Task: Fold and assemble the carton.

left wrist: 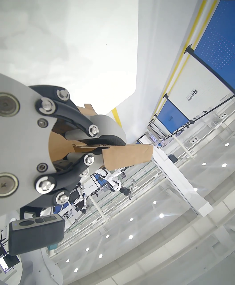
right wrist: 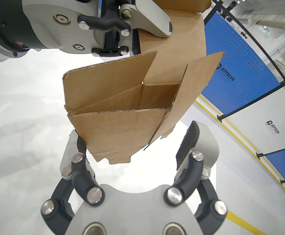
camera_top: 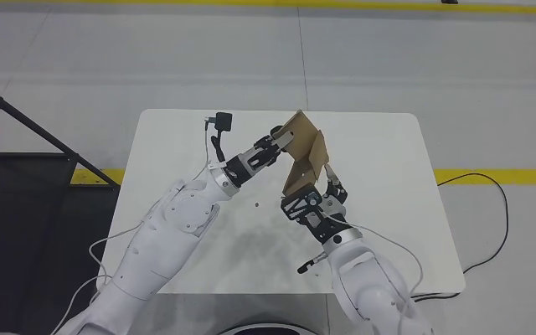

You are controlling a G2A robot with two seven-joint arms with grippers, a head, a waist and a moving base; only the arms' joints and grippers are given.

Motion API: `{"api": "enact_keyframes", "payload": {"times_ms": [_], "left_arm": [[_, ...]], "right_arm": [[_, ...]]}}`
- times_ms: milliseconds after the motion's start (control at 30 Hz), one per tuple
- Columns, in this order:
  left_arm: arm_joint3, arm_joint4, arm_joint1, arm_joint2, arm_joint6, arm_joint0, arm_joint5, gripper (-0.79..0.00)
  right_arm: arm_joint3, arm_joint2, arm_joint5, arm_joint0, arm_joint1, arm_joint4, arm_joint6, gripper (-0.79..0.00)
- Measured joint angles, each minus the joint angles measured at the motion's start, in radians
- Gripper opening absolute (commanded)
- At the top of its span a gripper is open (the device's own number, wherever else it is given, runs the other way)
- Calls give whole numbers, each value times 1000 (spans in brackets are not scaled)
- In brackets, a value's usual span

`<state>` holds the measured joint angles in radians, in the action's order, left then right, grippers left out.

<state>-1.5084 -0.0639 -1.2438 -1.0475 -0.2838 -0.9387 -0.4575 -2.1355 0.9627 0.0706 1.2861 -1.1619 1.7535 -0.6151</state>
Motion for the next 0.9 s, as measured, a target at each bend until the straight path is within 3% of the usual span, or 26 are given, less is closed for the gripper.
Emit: {"api": "enact_keyframes", "payload": {"times_ms": [900], "left_arm": [[-30, -9, -5, -12, -7, -26, 11, -785]], "right_arm": [[-9, 47, -5, 51, -7, 4, 62, 0]]}}
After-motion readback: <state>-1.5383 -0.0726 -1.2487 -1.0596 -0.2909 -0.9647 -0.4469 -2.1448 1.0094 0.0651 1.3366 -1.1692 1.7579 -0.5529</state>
